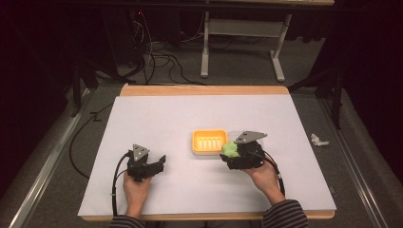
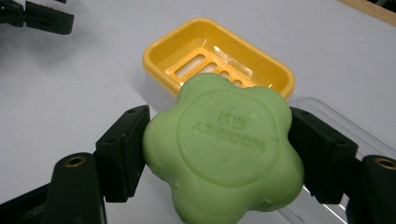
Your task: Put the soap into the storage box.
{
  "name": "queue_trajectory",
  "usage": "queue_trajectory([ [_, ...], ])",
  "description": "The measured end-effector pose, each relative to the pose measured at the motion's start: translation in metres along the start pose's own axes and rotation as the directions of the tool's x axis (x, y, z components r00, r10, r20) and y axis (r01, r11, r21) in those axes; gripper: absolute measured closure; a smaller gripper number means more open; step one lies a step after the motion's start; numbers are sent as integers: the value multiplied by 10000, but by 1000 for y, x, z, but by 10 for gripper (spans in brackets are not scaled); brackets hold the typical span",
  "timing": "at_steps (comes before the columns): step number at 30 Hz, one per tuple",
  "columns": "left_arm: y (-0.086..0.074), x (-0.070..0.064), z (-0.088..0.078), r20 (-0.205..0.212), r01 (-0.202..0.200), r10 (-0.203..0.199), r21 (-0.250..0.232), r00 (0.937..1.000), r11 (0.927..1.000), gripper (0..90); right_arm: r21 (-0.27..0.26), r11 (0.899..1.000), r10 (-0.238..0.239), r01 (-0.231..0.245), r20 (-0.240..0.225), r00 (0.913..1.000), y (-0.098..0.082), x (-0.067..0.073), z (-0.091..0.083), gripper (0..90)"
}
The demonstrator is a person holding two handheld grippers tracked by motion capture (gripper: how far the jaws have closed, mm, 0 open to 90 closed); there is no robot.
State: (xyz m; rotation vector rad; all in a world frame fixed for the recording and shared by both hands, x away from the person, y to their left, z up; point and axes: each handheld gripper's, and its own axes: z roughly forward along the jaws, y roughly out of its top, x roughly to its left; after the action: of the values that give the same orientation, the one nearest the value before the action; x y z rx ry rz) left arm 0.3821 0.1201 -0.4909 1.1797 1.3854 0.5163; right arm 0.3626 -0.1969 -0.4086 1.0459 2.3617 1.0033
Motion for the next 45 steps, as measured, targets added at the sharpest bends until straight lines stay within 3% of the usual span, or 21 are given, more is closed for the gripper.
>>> queue_trajectory([
  [18,0,0,0,-1,-5,5,60,10000,10000,244,-39,9993,365,-366,-143,9992,18,-10,10,274],
  [34,0,0,0,19,2,-2,-9,10000,10000,242,19,9985,553,-553,-398,9977,32,-16,30,274],
  [45,0,0,0,43,7,-7,5,10000,10000,242,83,9970,773,-771,-215,9968,36,-19,41,273],
])
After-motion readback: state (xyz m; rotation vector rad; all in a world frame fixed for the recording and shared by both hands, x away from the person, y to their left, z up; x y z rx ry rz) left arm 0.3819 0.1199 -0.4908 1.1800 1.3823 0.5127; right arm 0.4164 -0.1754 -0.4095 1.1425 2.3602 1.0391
